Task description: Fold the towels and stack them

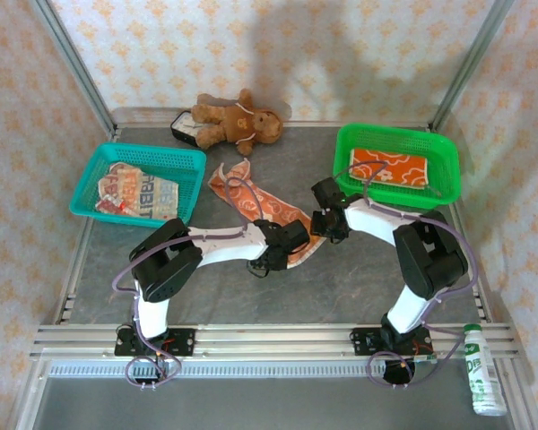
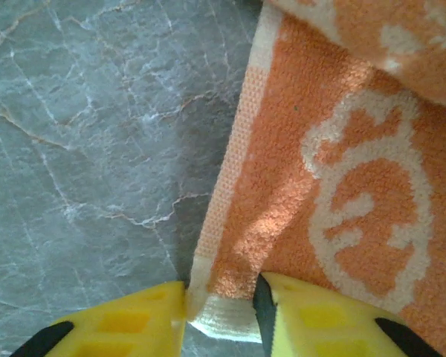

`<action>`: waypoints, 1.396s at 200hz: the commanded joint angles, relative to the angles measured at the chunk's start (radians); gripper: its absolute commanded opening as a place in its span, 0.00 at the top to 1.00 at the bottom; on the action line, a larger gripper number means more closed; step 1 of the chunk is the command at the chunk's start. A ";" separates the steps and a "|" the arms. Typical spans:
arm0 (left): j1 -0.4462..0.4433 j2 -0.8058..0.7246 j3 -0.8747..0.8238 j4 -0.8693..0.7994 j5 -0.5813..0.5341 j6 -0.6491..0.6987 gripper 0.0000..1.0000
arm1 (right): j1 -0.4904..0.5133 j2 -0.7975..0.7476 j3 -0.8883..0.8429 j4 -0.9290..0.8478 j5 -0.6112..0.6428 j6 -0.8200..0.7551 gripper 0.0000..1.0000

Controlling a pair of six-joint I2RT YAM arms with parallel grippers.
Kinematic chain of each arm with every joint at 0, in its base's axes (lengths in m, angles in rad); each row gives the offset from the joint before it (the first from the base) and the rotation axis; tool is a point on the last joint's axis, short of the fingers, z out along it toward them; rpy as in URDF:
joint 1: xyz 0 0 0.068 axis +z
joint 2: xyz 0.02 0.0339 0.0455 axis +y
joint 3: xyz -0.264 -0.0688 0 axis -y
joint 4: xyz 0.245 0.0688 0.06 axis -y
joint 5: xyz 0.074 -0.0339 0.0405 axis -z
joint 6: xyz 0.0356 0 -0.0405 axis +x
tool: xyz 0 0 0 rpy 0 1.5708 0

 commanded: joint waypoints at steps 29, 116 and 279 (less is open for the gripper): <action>-0.002 0.065 -0.012 0.002 -0.009 0.000 0.81 | 0.009 0.048 -0.028 0.002 -0.005 0.003 0.56; 0.003 -0.047 0.020 -0.116 -0.120 -0.019 1.00 | 0.020 -0.064 -0.066 -0.002 0.009 0.062 1.00; 0.256 -0.318 0.918 -0.409 -0.429 0.394 1.00 | -0.015 -0.300 0.621 0.055 0.016 0.130 1.00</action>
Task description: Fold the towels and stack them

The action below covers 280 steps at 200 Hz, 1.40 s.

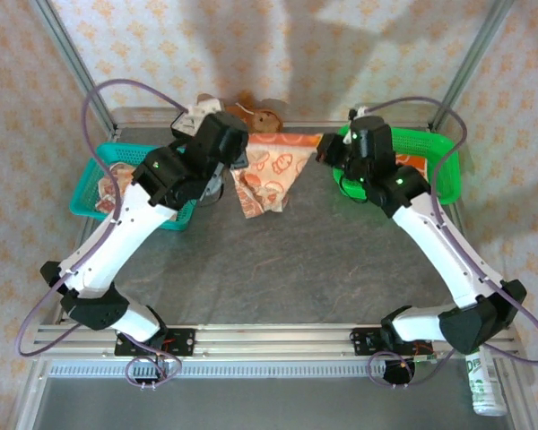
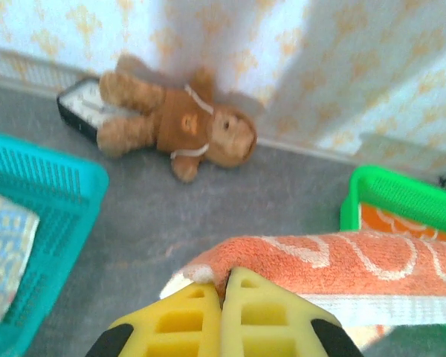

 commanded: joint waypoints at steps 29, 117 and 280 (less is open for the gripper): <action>0.123 0.088 0.211 0.011 0.013 0.217 1.00 | -0.023 0.165 0.304 0.047 0.038 -0.023 1.00; 0.271 0.134 0.297 0.059 0.255 0.212 1.00 | -0.020 0.229 0.451 -0.004 0.101 0.024 1.00; 0.115 -0.280 0.020 0.041 0.478 0.033 1.00 | 0.104 -0.327 0.057 -0.036 0.023 0.073 1.00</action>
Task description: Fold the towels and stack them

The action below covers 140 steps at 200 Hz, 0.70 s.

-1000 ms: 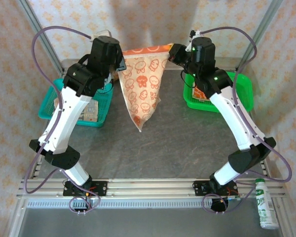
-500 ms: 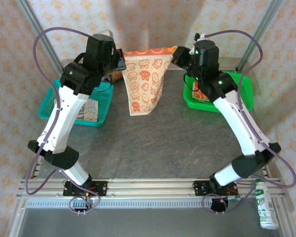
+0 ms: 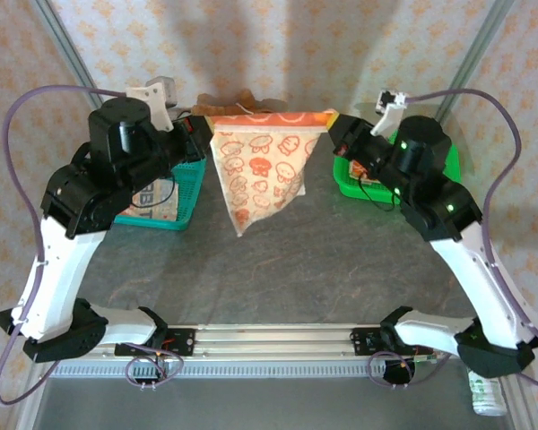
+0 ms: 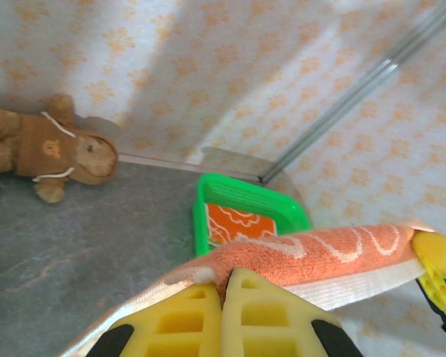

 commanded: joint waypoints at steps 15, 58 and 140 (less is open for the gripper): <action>-0.052 -0.054 -0.003 -0.069 -0.031 -0.038 1.00 | 0.006 -0.130 -0.051 -0.054 0.052 0.076 1.00; -0.070 -0.088 -0.056 -0.089 -0.051 -0.047 1.00 | 0.022 -0.169 -0.095 -0.115 0.072 0.178 1.00; 0.004 0.044 -0.007 -0.120 -0.122 0.044 1.00 | 0.024 0.003 -0.067 -0.040 0.198 0.079 1.00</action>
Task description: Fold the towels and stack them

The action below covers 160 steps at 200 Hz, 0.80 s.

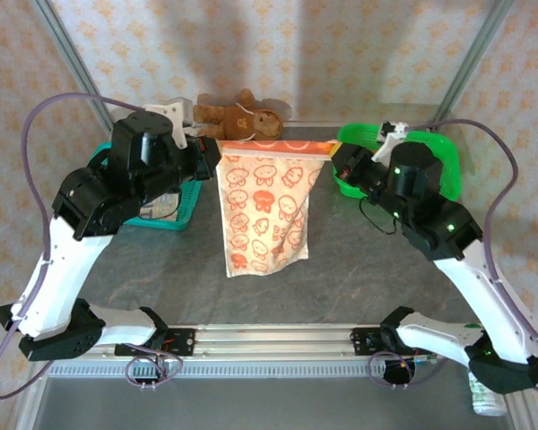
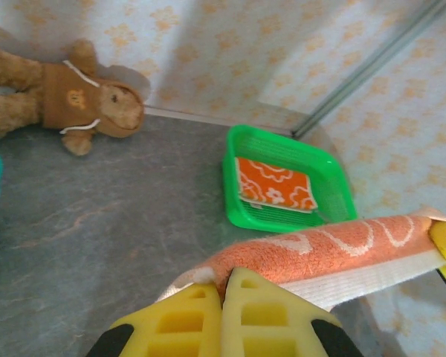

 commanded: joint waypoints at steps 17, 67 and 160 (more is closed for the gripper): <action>0.060 0.049 0.079 -0.006 -0.043 0.034 1.00 | -0.010 0.094 0.124 0.029 0.119 -0.094 1.00; 0.069 0.099 0.200 -0.031 0.027 0.054 1.00 | -0.010 0.092 0.198 0.019 0.084 -0.150 1.00; 0.062 -0.072 0.075 0.026 0.118 0.007 1.00 | -0.006 -0.111 0.073 0.000 0.011 -0.033 1.00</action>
